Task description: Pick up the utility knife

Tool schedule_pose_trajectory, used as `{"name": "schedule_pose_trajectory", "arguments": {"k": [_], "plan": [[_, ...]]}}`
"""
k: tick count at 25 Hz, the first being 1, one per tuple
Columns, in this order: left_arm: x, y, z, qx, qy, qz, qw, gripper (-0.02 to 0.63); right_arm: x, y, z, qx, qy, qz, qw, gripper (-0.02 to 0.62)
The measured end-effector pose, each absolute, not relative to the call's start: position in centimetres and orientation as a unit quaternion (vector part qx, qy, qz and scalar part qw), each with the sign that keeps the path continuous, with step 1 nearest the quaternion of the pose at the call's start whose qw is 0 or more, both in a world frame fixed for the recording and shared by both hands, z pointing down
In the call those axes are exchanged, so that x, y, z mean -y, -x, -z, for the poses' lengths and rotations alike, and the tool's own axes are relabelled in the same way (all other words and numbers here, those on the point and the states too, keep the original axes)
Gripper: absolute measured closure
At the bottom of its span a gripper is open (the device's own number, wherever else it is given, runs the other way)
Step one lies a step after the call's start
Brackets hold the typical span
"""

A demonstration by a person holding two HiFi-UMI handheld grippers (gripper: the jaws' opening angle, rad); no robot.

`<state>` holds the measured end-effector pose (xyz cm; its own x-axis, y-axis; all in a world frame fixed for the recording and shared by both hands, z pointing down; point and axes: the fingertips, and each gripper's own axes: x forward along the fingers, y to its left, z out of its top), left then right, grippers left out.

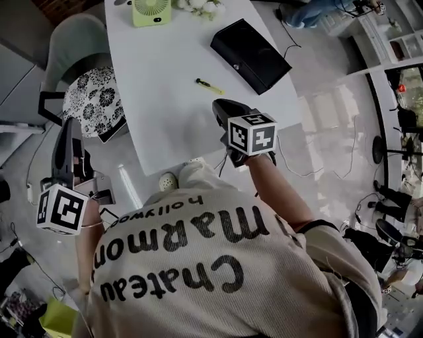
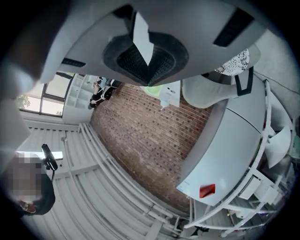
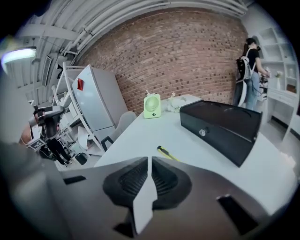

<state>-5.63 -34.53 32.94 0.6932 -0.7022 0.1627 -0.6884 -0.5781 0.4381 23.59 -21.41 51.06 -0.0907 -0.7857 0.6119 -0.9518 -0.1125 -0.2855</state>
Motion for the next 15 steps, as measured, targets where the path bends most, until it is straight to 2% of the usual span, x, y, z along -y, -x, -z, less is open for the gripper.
{"name": "schedule_pose_trajectory", "arguments": {"k": [15], "plan": [[34.2, 7.9, -32.0, 0.501, -0.836, 0.030, 0.220, 0.606, 27.8, -26.1, -53.6, 0.703, -0.599, -0.344, 0.170, 0.517]]}}
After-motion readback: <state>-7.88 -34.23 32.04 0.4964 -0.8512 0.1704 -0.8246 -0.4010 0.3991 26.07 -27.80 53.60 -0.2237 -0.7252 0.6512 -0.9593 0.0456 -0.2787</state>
